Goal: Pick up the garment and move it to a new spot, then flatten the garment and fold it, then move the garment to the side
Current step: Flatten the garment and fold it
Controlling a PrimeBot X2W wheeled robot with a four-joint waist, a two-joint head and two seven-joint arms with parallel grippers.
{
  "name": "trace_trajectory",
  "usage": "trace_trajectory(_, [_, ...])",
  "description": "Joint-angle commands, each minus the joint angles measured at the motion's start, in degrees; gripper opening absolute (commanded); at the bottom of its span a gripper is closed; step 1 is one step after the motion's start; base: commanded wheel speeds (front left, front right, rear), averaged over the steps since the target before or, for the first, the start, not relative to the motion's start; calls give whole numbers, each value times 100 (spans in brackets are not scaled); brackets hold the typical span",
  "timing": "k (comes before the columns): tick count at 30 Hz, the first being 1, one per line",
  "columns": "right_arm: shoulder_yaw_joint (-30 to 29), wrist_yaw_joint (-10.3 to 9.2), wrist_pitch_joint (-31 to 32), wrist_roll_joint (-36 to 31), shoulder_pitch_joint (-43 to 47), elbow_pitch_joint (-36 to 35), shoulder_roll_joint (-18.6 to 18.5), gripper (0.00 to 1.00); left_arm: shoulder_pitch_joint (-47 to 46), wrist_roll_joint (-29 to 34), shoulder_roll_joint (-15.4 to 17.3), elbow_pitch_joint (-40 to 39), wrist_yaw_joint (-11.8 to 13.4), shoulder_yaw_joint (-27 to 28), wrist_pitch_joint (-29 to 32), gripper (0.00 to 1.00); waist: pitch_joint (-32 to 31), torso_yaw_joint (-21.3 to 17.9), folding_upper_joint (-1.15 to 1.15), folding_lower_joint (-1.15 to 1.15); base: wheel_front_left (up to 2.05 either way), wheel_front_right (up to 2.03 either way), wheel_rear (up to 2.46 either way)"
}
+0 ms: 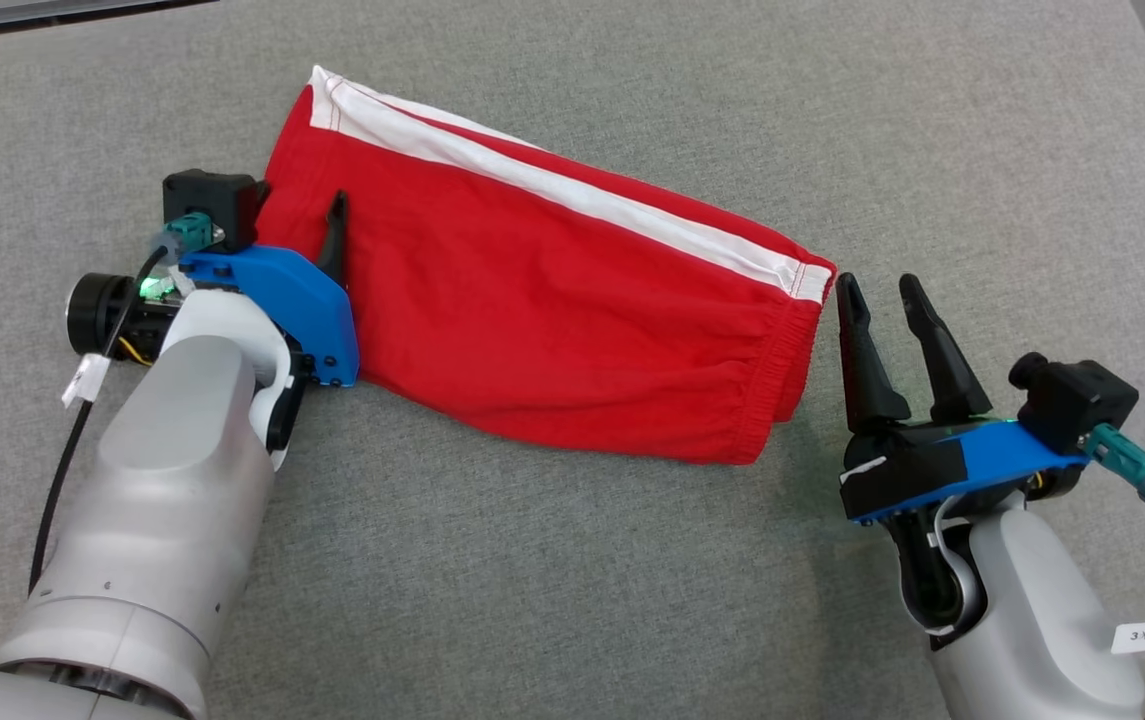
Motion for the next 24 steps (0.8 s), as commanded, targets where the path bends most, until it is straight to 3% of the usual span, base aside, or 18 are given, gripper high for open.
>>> trace_trajectory(1, [-66,1,-20,-84,77,2,-12,100,281,-15,-1,176,78,-20,253,100,15,-2,1,1,0,0,0])
trace_trajectory(5, [-91,1,-20,-106,96,-2,-13,100,428,-73,28,264,128,-30,424,100,21,-47,1,1,0,0,0])
trace_trajectory(6, [-96,1,-20,-104,104,4,-13,100,459,-57,45,275,168,-49,462,93,11,-53,1,1,0,0,0])
trace_trajectory(8, [-106,1,-20,-112,130,15,-10,100,547,-62,61,300,227,-70,522,0,-31,-52,1,1,0,0,0])
trace_trajectory(13, [-176,1,-20,-156,230,55,-12,100,668,-154,26,299,394,-7,330,0,-267,52,1,1,0,0,0])
trace_trajectory(19, [-268,1,-20,-296,550,167,-13,100,996,-371,-186,229,327,86,-53,0,-815,401,1,1,0,0,0])
trace_trajectory(24, [-309,1,-20,-394,866,297,-14,100,1534,-595,-344,174,443,227,-294,0,-1250,723,1,1,0,0,0])
